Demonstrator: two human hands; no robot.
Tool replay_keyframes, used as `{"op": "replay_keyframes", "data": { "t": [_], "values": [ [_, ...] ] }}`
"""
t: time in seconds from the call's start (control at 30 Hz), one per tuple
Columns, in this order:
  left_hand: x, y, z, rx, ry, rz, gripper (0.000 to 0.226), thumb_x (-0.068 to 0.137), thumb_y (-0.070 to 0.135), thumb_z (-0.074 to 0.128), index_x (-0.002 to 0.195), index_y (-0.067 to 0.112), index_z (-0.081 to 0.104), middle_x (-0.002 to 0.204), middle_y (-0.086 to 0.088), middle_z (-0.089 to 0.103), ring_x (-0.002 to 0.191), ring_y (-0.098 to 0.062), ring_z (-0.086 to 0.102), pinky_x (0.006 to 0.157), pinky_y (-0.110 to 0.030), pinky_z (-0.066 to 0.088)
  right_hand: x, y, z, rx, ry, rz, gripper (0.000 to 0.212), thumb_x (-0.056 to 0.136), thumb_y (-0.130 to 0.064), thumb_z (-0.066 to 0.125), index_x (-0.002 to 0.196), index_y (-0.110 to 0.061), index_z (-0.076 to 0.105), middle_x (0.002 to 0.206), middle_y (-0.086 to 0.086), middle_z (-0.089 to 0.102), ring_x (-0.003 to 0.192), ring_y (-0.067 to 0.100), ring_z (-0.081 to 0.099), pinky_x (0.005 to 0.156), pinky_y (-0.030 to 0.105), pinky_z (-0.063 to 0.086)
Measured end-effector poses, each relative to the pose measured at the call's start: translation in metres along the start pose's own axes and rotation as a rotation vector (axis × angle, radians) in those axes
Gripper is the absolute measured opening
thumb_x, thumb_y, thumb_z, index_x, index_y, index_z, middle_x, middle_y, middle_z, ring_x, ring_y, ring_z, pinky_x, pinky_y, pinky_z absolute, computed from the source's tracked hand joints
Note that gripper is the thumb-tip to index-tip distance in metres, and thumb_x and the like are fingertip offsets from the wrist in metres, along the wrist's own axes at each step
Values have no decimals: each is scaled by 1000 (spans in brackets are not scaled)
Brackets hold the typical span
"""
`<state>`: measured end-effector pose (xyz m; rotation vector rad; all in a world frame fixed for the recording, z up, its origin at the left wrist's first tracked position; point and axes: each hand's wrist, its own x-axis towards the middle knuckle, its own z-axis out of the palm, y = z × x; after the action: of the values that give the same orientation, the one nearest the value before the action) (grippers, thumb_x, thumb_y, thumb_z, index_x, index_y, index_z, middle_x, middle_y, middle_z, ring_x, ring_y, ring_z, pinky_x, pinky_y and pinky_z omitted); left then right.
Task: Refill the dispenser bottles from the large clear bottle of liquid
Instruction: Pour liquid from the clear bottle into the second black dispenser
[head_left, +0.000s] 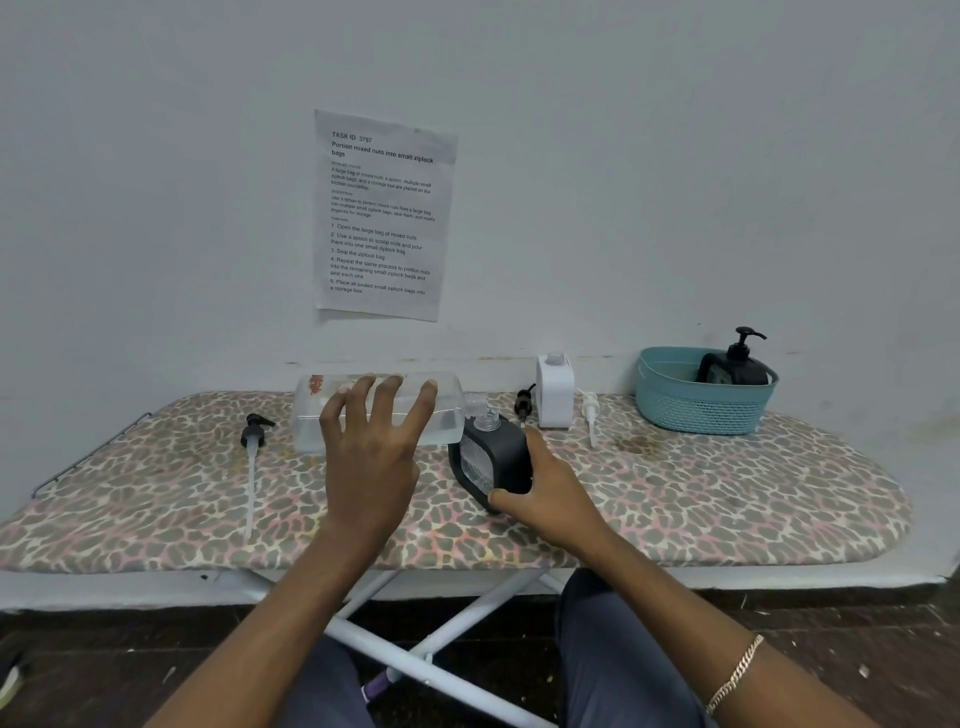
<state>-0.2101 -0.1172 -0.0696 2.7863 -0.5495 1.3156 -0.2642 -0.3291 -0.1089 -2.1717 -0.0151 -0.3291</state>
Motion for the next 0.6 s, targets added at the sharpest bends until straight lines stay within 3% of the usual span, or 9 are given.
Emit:
{"op": "replay_keyframes", "data": {
  "t": [0.27,0.47,0.6],
  "values": [
    [0,0,0,1,5,-1,83,63,-13,59,139,21,64,135,-16,62,131,-41,53,106,-56,32,-2,-2,-1,0,4,-3,70,84,-27,79,143,-35,42,111,-18,66,92,-6,64,67,8,50],
    [0,0,0,-2,9,-3,82,64,-13,58,138,21,64,135,-16,62,130,-42,54,107,-56,31,-1,-1,0,8,6,-7,70,84,-28,79,143,-36,42,113,-16,68,95,-1,66,76,20,55],
    [0,1,0,1,5,-1,82,63,-13,60,138,21,65,135,-15,62,130,-41,54,106,-55,31,-2,-2,0,16,3,-6,68,84,-27,78,141,-37,43,112,-17,68,94,-4,65,72,15,53]
  ]
}}
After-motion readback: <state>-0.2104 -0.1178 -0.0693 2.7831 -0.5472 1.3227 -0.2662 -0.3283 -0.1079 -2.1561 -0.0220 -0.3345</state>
